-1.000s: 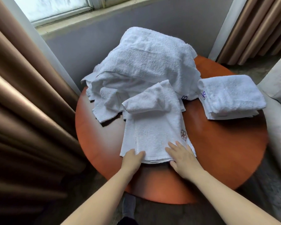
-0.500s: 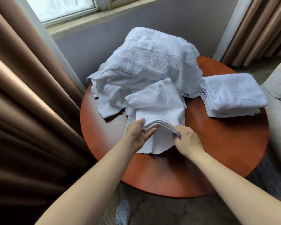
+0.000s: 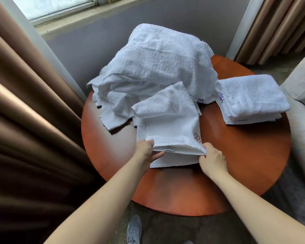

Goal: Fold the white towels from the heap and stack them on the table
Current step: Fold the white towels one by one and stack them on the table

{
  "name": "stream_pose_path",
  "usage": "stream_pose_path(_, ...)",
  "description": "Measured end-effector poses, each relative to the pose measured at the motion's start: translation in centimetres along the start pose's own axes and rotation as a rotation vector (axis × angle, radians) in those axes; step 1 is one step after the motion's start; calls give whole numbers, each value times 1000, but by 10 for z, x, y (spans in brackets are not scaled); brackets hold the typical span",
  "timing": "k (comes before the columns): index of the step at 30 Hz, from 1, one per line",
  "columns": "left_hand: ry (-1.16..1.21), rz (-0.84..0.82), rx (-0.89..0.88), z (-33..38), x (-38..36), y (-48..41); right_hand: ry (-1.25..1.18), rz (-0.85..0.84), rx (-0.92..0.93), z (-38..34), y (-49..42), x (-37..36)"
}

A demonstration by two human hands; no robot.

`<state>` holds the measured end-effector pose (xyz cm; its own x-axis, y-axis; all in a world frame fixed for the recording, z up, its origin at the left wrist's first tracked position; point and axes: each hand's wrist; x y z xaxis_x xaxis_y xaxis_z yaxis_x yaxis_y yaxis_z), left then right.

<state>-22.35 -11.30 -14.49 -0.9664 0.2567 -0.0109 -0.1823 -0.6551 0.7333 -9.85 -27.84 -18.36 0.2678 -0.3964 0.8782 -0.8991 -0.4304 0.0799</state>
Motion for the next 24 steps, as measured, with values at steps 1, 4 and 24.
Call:
stream_pose_path(1, 8, 10, -11, 0, 1, -1, -46, 60, 13, -3, 0, 1)
stream_pose_path(4, 33, 25, -42, -1, 5, -3, -216, 211, 65, -7, -1, 4)
stream_pose_path(24, -562, 152, -280, -45, 32, -11, -773, -75, -490, 35, -7, -4)
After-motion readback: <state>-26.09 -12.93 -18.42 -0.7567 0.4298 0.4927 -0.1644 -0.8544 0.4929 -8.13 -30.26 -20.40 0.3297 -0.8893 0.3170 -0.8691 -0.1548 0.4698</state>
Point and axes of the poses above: each hand's wrist, its own y-axis away from the middle knuckle, its own x-axis out of the back of the hand, z = x × y, and after that the axes turned 11 degrees about z, right-handed
